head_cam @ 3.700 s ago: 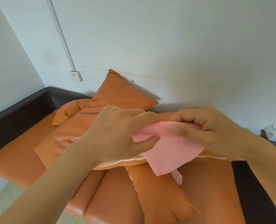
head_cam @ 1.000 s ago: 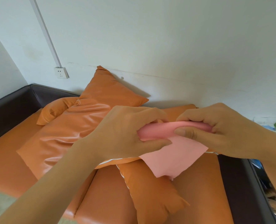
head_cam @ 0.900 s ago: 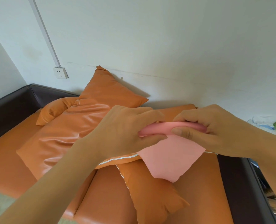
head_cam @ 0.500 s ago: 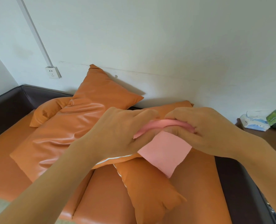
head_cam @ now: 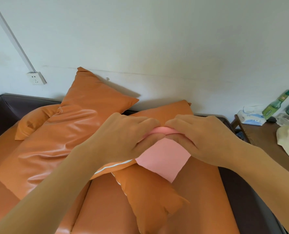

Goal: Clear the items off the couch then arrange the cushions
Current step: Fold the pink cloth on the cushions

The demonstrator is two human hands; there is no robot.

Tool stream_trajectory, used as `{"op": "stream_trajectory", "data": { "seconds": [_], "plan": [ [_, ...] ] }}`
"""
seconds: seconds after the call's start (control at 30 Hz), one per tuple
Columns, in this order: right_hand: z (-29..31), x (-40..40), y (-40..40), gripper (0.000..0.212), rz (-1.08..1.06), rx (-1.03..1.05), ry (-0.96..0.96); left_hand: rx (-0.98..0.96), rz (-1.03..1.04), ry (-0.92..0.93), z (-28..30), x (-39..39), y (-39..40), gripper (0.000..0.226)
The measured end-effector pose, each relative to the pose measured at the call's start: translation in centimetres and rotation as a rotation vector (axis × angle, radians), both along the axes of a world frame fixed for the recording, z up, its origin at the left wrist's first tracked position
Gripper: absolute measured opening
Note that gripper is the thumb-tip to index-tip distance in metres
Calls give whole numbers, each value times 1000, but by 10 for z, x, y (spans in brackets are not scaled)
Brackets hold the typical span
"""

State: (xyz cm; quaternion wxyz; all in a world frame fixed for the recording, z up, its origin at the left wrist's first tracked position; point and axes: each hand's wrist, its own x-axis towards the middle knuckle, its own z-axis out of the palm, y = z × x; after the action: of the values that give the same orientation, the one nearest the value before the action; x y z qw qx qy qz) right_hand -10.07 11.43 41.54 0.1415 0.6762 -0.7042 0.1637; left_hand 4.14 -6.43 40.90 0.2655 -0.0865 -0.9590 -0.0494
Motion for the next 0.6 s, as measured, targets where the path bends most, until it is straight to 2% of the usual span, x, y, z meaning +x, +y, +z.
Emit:
{"op": "stream_trajectory", "data": {
  "seconds": [0.13,0.27,0.4,0.5,0.6],
  "plan": [
    [-6,0,2,42,-27,7,137,-57,3,27,-5,-6,1,32],
    [-14,0,1,44,-44,-6,162,-25,-16,1,-13,-11,-1,31],
    [-30,-4,1,31,-31,-86,245,-11,-62,-60,-18,-14,0,36],
    [-39,-7,3,27,-26,-79,234,-20,-76,-41,-20,-17,2,34],
    [-44,-8,6,34,-31,-26,176,-108,-71,38,-29,-19,1,28]
  ]
}}
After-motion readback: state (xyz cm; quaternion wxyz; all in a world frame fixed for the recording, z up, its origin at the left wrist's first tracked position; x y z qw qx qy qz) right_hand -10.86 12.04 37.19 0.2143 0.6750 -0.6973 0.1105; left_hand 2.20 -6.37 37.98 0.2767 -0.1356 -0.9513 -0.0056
